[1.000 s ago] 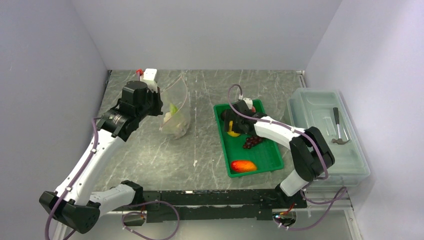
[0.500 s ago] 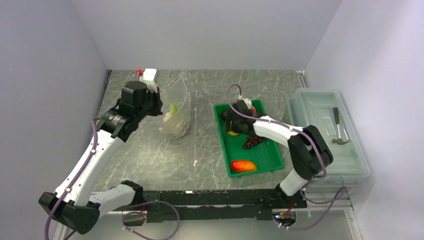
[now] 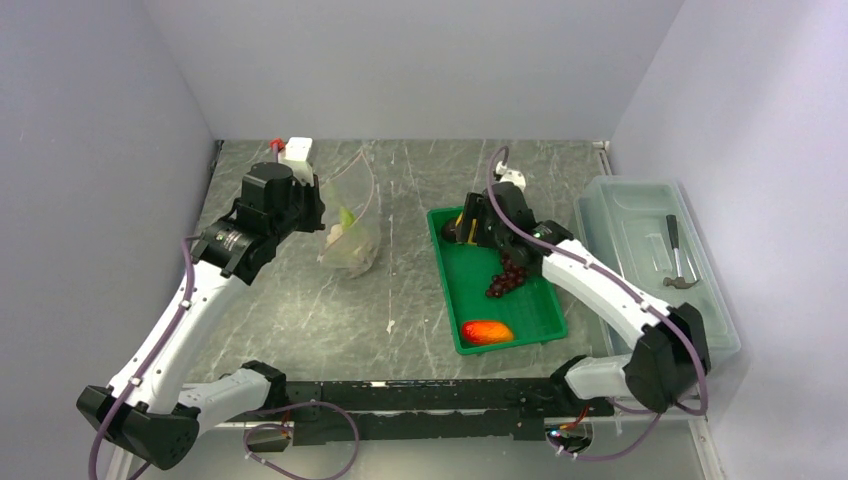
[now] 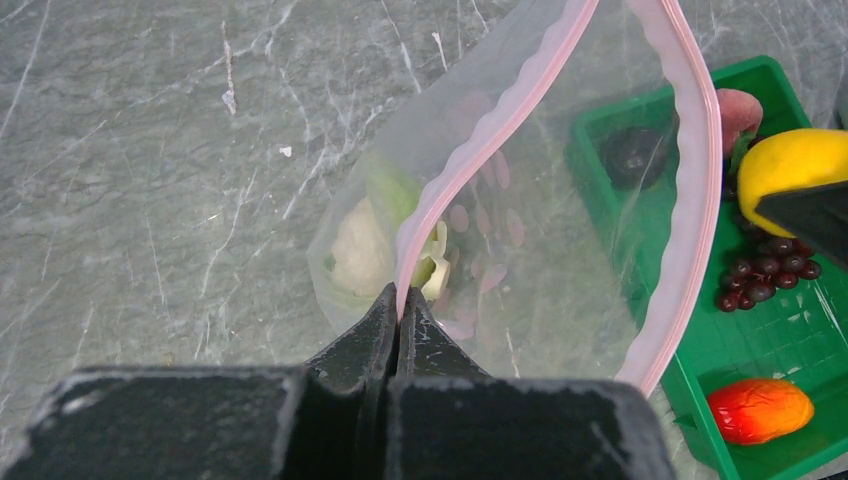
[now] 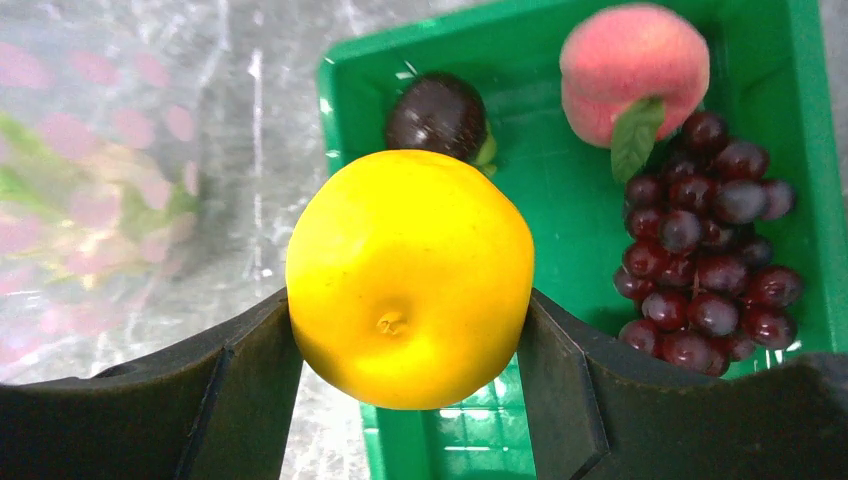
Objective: Place the food in the zip-top bag and seal the zipper
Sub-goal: Pick up the fake fruit from the bin, then place the fake fruit in the zipper food storage bag.
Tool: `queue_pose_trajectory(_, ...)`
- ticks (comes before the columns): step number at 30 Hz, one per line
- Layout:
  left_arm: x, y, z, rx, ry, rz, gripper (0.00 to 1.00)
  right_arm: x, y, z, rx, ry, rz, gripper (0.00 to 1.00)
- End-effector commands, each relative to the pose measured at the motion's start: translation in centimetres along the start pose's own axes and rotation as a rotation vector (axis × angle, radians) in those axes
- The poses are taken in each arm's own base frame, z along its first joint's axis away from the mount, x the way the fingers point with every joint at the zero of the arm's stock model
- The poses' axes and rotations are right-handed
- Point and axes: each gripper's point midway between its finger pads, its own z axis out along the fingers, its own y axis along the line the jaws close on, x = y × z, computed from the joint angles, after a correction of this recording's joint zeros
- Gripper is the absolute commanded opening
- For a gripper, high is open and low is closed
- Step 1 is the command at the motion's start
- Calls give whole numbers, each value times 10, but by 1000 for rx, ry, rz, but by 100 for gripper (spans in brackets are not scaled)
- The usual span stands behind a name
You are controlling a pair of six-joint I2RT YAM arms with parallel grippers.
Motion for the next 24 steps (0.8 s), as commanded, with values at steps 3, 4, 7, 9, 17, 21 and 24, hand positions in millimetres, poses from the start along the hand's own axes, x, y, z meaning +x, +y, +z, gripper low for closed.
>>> queue_pose_trajectory(3,-16,-4,-10,32,-71,-1,0,-58,49,-59,-143,-151,-42,33)
queue_pose_trajectory(4,-17,-4,-10,32,-72,-2,0,-64,58,-68,-166,-168,-54,33)
queue_pose_trajectory(7,-17,-5,-11,33,-76,-2,0,-78,88,-94,-231,-216,-86,33)
queue_pose_trajectory(9,-17,-4,-11,33,-75,-2,0,-89,107,-110,-271,-249,-98,34)
queue_pose_trajectory(17,-17,-5,-11,38,-74,-2,0,-114,173,-148,-418,-317,-139,34)
queue_pose_trajectory(21,-17,-6,-12,45,-77,-3,0,-121,198,-159,-470,-345,-154,34)
queue_pose_trajectory(24,-17,-7,-11,48,-74,-4,0,-123,216,-163,-506,-356,-168,34)
